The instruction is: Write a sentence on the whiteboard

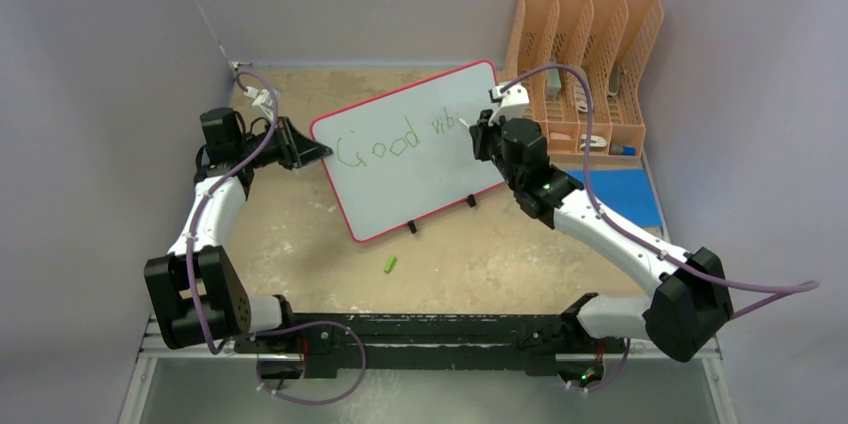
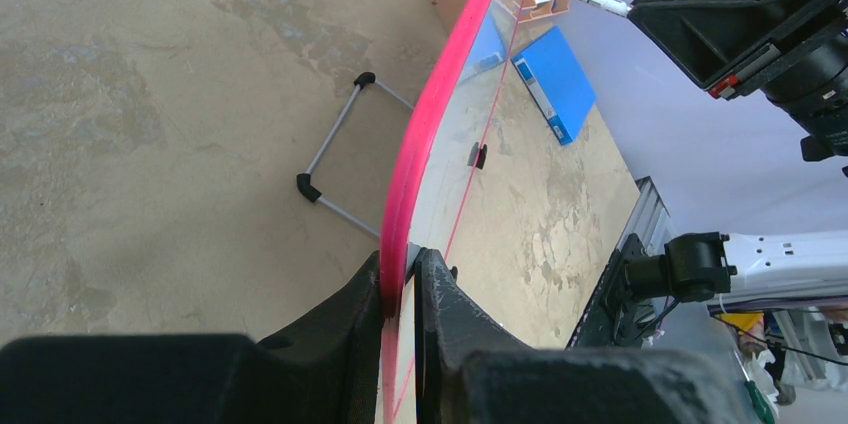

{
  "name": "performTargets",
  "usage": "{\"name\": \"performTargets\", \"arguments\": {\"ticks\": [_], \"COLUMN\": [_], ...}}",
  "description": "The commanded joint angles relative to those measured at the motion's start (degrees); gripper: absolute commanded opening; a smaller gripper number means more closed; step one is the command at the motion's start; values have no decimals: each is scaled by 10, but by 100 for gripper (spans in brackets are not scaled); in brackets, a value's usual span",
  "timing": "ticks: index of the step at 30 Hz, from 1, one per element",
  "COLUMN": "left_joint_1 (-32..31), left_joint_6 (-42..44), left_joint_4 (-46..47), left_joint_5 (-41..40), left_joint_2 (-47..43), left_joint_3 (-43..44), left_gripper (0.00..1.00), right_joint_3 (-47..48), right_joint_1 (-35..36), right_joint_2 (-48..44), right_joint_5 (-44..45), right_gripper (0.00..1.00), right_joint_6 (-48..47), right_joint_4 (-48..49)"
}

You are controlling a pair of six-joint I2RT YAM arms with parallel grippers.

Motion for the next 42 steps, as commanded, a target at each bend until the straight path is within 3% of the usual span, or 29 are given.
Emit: {"name": "performTargets", "arguments": {"ticks": [1,42], "left_joint_1": [-8,-8], "left_joint_6": [18,18], "left_joint_4": [-15,-14], "left_joint_5": [-29,-28], "left_joint_2": [-3,-3], "left_joint_3": [7,8], "left_gripper": [0,0], "right_joint_3": [-1,5], "right_joint_1": [-2,-2], "right_joint_2": [-22,3], "right_joint_5": [-7,-10], "right_gripper": [0,0], "right_joint_6": [9,6], "right_joint_4": [8,-2]}}
